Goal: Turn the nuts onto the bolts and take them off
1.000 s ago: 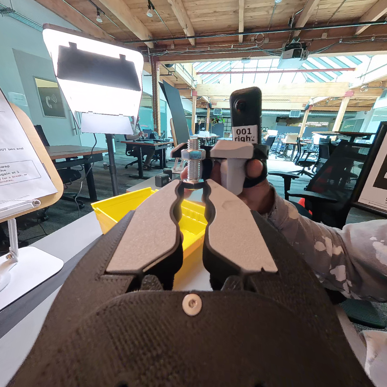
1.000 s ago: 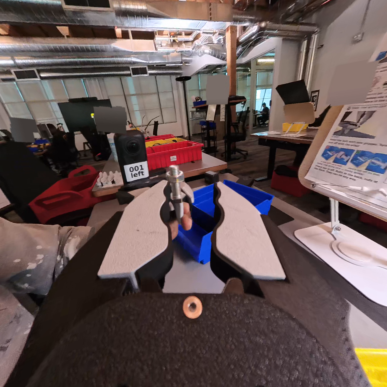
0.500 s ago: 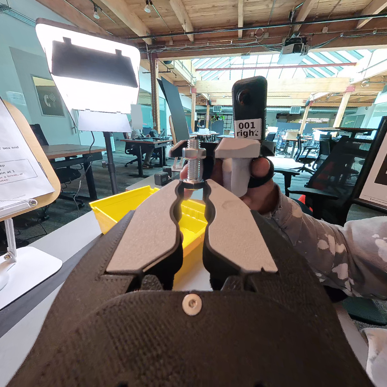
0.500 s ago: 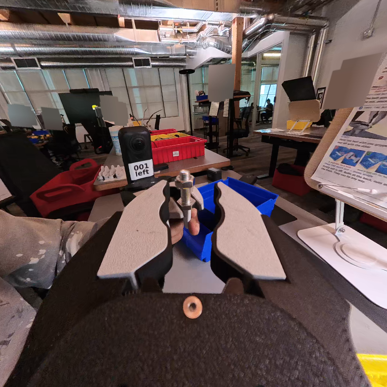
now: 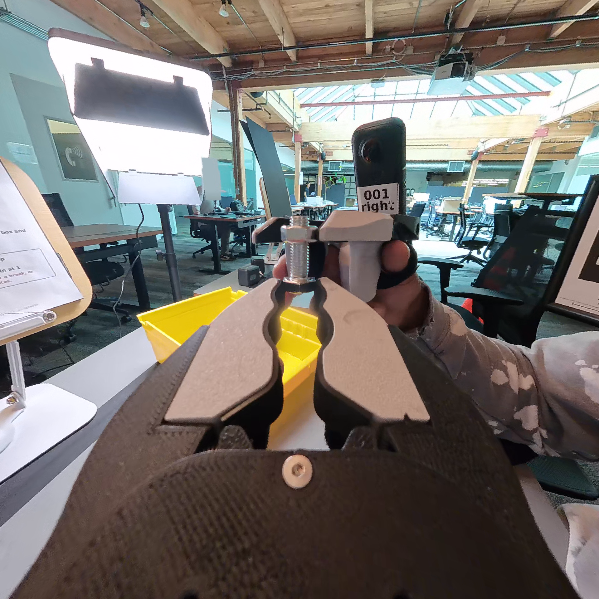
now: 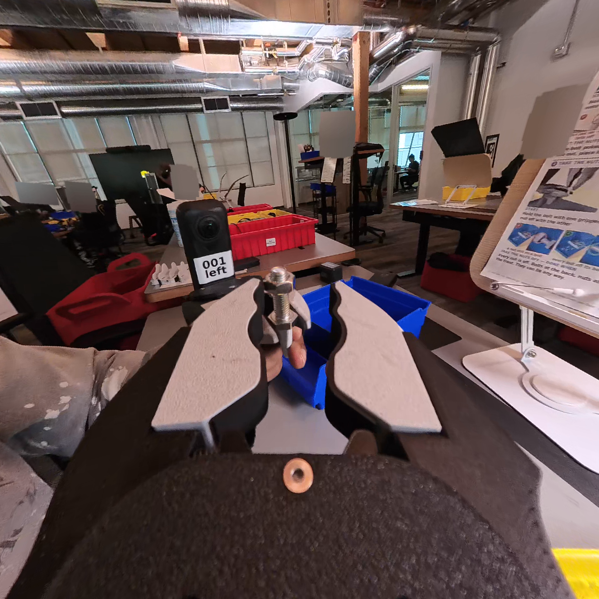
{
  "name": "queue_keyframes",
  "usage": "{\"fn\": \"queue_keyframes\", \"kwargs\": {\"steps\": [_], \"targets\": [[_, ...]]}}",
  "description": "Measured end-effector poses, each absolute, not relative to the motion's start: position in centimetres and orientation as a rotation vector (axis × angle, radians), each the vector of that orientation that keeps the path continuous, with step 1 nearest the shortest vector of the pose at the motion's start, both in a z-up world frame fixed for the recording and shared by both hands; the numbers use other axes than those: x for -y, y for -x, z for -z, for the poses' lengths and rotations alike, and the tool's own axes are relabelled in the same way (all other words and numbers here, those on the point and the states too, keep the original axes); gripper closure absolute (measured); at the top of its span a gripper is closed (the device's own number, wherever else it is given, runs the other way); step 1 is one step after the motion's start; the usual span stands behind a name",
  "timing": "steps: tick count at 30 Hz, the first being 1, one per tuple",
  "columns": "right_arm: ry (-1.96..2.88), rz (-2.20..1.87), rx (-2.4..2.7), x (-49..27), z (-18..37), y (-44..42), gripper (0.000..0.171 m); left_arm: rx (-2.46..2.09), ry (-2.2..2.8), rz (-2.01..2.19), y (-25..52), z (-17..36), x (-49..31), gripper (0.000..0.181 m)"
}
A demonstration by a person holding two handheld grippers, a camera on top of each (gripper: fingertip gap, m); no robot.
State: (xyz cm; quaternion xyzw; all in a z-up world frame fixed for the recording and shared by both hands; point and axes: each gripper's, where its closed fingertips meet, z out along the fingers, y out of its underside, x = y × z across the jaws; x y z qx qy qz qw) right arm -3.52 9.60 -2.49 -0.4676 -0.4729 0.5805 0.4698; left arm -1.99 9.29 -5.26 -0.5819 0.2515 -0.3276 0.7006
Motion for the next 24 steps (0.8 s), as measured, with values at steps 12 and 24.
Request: {"fn": "queue_keyframes", "kwargs": {"steps": [12,24], "targets": [[1.142,-1.425,1.158,-9.5,2.4,3.5,0.133,-0.551,1.293,0.739,2.1,5.2,-9.3,0.163],[1.128,-1.439,1.145,-9.4,2.2,3.4,0.132,-0.545,1.29,0.746,2.1,5.3,-9.4,0.163]]}}
